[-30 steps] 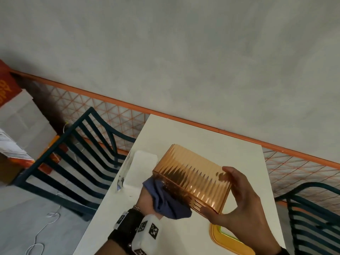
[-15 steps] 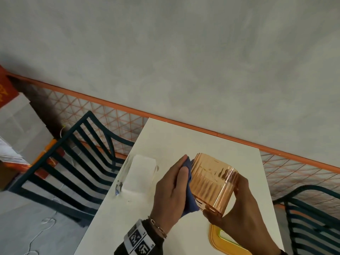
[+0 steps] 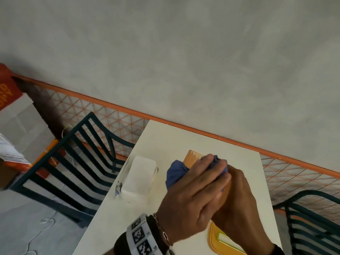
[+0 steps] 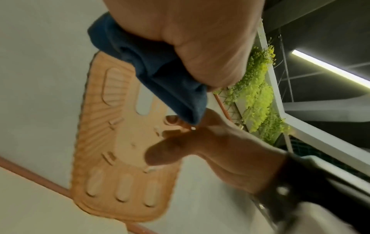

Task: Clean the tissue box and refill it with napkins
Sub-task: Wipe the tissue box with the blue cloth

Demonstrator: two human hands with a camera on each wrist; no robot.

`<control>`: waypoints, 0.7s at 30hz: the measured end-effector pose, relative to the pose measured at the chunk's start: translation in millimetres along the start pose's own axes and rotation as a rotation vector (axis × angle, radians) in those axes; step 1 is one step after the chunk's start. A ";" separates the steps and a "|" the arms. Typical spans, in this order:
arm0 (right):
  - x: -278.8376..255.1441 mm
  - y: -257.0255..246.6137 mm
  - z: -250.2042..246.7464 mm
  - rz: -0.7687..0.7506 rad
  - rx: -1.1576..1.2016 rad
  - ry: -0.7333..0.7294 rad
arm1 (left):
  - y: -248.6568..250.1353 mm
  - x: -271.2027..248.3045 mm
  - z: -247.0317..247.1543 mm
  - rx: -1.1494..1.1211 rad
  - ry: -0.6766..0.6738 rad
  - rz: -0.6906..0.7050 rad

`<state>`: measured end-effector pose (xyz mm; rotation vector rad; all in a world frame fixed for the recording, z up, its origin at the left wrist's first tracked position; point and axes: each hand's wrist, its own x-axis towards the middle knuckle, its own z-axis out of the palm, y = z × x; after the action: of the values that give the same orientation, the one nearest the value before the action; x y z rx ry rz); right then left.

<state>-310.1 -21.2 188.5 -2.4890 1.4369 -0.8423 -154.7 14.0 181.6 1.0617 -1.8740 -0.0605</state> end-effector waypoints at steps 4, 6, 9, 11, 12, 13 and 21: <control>-8.5 6.3 5.7 0.085 0.030 -0.053 | -36.0 -4.9 -5.0 -0.280 0.136 -0.357; -10.3 7.8 9.8 0.085 0.024 -0.077 | -40.0 -10.0 -0.5 -0.349 0.210 -0.591; -8.6 6.8 11.8 0.066 0.021 -0.092 | -13.6 -14.3 6.0 -0.150 0.133 -0.462; -7.9 6.9 14.4 0.017 0.004 -0.084 | -1.9 -15.9 10.0 -0.028 0.023 -0.194; -7.9 8.2 15.7 0.013 -0.002 -0.083 | -4.3 -14.3 9.9 -0.024 0.007 -0.138; -8.2 9.3 15.5 0.032 0.004 -0.085 | -11.9 -12.8 9.7 -0.070 0.021 -0.156; -11.1 22.9 5.7 0.283 0.411 -0.189 | -58.4 -6.1 -1.7 -1.108 0.113 -1.002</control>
<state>-328.6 -24.9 170.5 -1.9521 1.3479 -0.7352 -114.8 -17.5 152.0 0.9981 -0.7584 -1.3886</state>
